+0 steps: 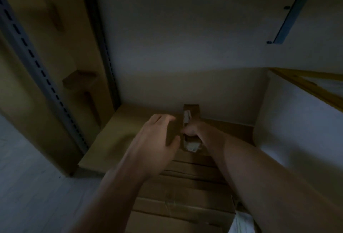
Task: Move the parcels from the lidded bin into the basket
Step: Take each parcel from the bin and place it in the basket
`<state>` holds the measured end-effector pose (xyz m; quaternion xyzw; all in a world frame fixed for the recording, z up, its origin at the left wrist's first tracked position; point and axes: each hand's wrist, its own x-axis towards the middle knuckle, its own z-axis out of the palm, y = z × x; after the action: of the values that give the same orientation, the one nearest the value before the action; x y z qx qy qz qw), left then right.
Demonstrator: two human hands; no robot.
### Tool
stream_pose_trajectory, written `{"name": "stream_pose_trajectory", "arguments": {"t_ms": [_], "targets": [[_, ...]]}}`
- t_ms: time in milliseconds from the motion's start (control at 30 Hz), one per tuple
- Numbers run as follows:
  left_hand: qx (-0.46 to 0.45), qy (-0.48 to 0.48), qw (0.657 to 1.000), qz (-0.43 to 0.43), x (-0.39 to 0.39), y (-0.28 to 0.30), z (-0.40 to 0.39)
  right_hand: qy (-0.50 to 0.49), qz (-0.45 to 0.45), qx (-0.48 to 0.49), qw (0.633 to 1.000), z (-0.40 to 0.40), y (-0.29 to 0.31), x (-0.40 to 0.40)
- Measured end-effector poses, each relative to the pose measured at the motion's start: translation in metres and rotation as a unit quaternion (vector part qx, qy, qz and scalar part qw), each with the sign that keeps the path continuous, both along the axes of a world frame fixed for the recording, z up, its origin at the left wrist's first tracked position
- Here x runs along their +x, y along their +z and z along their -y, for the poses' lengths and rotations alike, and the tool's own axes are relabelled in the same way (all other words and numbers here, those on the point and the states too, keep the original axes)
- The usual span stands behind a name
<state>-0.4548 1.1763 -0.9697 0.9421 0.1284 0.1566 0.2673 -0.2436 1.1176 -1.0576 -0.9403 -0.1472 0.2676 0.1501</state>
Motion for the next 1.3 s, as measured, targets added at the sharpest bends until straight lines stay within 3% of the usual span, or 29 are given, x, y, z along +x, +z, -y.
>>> {"name": "stream_pose_trajectory", "arguments": {"t_ms": [133, 333, 533, 667, 767, 900, 1033, 1300], "targets": [[-0.007, 0.014, 1.000, 0.002, -0.003, 0.005, -0.001, -0.066, 0.027, 0.095, 0.993, 0.006, 0.001, 0.006], [-0.035, 0.024, 0.999, -0.016, -0.009, 0.018, 0.008, -0.009, 0.154, 0.119, 0.981, 0.029, 0.046, -0.018], [-0.125, 0.087, 0.988, 0.014, -0.023, 0.034, 0.020, 0.060, 0.245, 0.197, 0.947, 0.085, 0.108, -0.083], [-0.245, 0.089, 0.965, 0.031, -0.031, 0.046, 0.041, 0.061, 0.288, 0.245, 0.924, 0.126, 0.152, -0.136], [-0.379, 0.067, 0.920, 0.066, -0.043, 0.061, 0.063, 0.082, 0.314, 0.310, 0.894, 0.149, 0.169, -0.174], [-0.533, 0.009, 0.836, 0.131, -0.058, 0.072, 0.088, 0.101, 0.321, 0.349, 0.875, 0.170, 0.175, -0.213], [-0.529, 0.020, 0.836, 0.144, -0.059, 0.073, 0.106, 0.087, 0.333, 0.366, 0.865, 0.186, 0.167, -0.228], [-0.546, 0.016, 0.830, 0.109, -0.061, 0.061, 0.117, 0.092, 0.177, 0.430, 0.880, 0.215, 0.143, -0.207]]}}
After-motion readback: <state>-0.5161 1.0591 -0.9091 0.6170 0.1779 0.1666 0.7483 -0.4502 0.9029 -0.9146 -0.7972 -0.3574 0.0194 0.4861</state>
